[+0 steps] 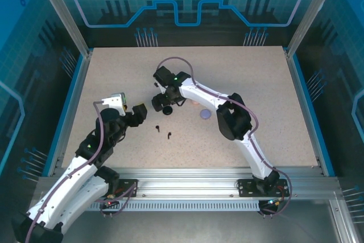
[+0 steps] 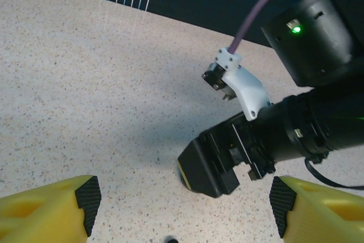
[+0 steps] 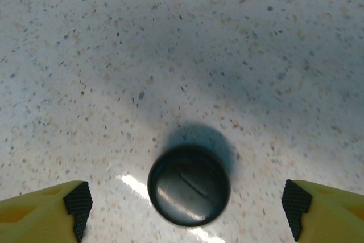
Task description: Insert the wireless bluetooth earbuds into the charging case
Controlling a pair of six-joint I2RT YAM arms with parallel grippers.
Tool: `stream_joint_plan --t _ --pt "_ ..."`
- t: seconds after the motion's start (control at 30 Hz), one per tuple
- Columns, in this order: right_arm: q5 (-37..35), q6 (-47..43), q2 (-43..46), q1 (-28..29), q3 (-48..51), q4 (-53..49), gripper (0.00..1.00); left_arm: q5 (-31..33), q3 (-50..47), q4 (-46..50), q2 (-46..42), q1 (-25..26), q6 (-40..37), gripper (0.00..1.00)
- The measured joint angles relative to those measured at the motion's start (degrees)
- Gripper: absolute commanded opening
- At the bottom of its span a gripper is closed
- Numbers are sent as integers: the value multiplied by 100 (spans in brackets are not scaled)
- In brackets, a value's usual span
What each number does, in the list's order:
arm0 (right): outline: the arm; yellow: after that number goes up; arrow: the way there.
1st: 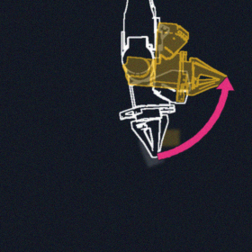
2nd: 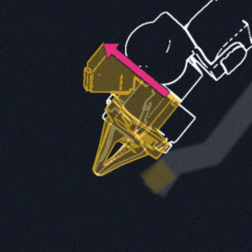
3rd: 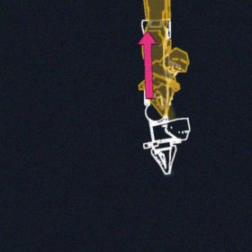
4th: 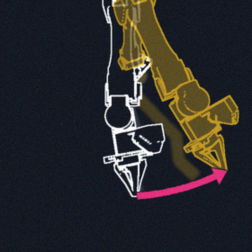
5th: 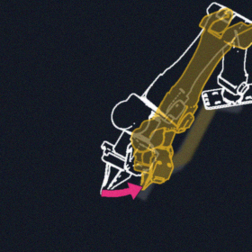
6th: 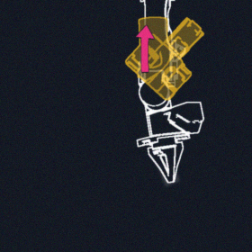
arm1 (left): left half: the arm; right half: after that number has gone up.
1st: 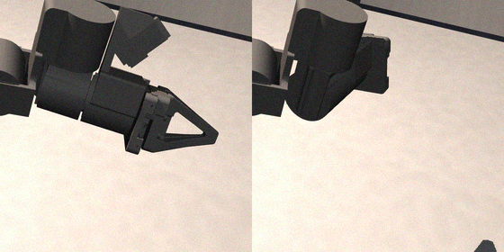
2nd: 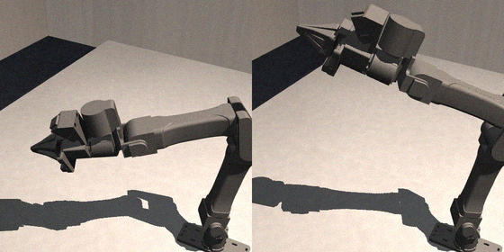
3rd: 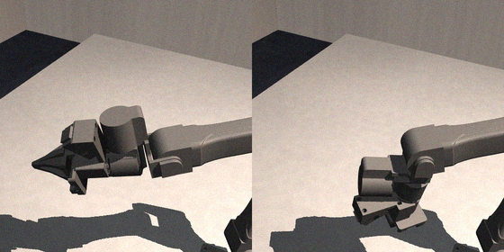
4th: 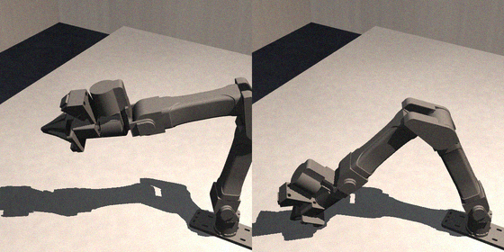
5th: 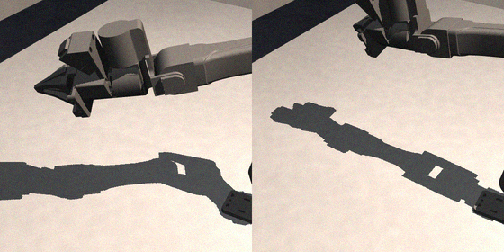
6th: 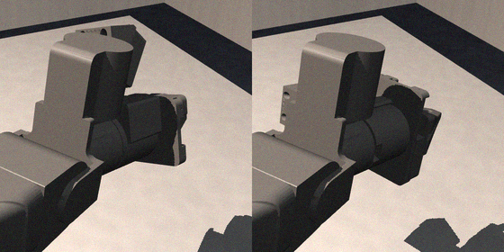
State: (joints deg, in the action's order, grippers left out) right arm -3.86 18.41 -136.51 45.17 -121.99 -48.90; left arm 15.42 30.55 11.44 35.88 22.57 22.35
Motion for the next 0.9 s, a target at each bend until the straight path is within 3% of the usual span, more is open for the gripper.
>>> stream_joint_plan --t 0.37,0.9 --pt "96 -20 -769 146 -721 -374 86 0 -44 28 0 -2 -2 81" --pt "79 -380 -778 271 -693 -575 80 -2 -44 11 74 -2 0 81"
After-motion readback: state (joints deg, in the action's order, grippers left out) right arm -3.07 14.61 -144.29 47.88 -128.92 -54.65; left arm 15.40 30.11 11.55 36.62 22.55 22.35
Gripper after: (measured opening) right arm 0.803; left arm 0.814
